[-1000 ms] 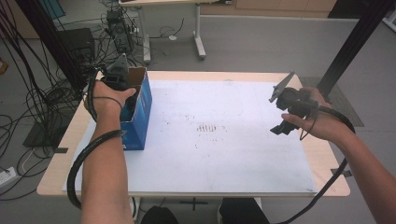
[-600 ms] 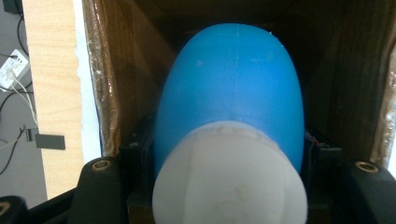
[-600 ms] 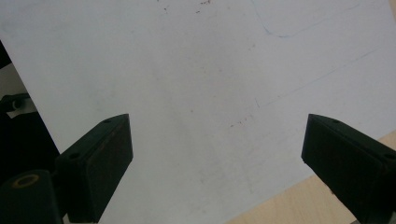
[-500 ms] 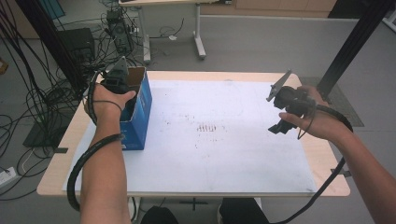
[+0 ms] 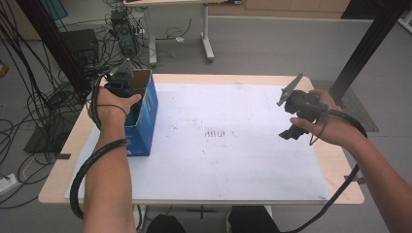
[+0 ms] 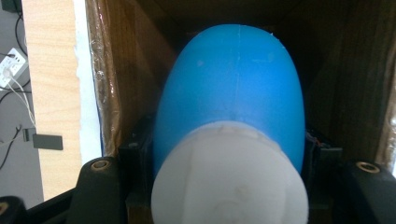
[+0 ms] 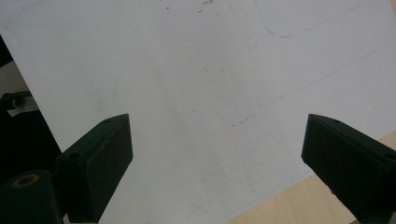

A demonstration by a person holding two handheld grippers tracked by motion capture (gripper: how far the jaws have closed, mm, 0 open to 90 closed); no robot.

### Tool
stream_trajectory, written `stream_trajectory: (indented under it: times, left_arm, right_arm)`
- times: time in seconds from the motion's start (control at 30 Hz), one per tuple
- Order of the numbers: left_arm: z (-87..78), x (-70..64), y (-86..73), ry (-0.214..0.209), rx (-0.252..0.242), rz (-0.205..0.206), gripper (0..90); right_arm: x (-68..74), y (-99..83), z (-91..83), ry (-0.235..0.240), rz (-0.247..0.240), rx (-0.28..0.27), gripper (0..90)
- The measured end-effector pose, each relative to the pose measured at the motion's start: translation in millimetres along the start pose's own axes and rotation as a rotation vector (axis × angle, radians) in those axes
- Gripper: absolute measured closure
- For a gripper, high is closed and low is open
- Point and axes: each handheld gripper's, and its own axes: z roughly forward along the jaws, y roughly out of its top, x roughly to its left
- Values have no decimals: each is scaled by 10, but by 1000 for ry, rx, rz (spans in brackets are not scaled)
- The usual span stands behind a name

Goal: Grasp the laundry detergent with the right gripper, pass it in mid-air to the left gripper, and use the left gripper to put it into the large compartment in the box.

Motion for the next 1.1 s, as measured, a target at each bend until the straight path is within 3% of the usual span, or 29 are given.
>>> stream_trajectory:
  times: [1.1]
  left_arm:
    - [22, -33, -8, 4, -2, 1, 362]
  right_arm:
    - [13, 40, -67, -18, -15, -1, 89]
